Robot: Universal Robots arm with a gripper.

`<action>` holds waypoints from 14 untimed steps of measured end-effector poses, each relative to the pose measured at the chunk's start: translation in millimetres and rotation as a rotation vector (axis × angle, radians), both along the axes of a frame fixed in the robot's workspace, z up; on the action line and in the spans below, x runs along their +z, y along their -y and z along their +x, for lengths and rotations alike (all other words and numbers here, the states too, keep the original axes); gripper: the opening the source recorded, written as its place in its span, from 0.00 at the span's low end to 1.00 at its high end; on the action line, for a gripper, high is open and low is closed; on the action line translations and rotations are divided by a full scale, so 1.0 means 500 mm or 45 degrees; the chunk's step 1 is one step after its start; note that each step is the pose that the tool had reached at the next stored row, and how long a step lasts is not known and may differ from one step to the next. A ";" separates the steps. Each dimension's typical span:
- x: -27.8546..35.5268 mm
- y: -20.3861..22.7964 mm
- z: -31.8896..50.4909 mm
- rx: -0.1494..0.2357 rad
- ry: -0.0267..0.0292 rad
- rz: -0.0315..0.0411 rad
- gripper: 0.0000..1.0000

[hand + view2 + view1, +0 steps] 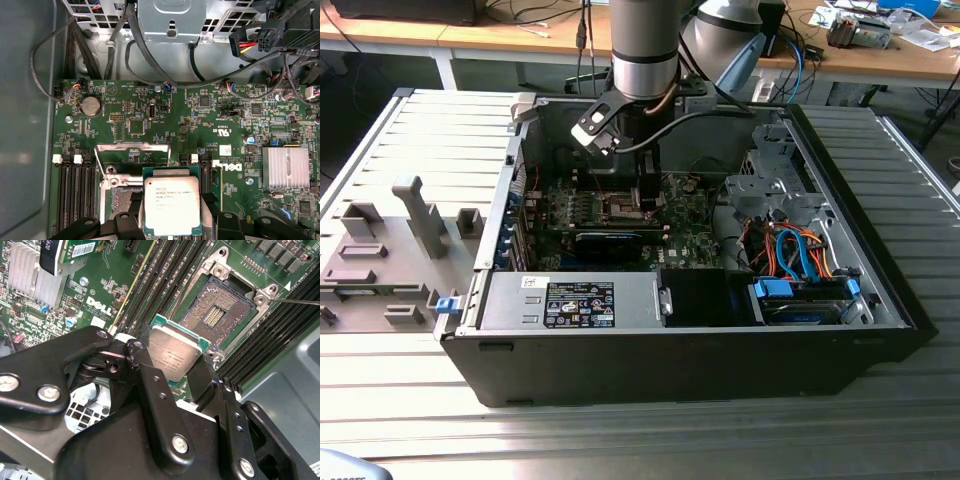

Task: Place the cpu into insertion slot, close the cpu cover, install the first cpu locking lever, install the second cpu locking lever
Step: 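Place the cpu into insertion slot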

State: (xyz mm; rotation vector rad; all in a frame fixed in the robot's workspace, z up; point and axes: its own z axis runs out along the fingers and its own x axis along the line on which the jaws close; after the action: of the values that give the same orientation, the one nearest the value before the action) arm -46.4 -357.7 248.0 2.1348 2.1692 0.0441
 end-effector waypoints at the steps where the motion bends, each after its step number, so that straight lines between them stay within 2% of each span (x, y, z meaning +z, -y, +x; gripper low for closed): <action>1: 0.000 0.0000 0.000 0.000 -0.0001 -0.0001 0.55; 14: -0.007 0.0000 0.000 0.000 0.0000 -0.0009 0.55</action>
State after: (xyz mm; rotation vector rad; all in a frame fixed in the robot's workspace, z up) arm -46.5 -357.7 244.4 2.1344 2.1689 0.0433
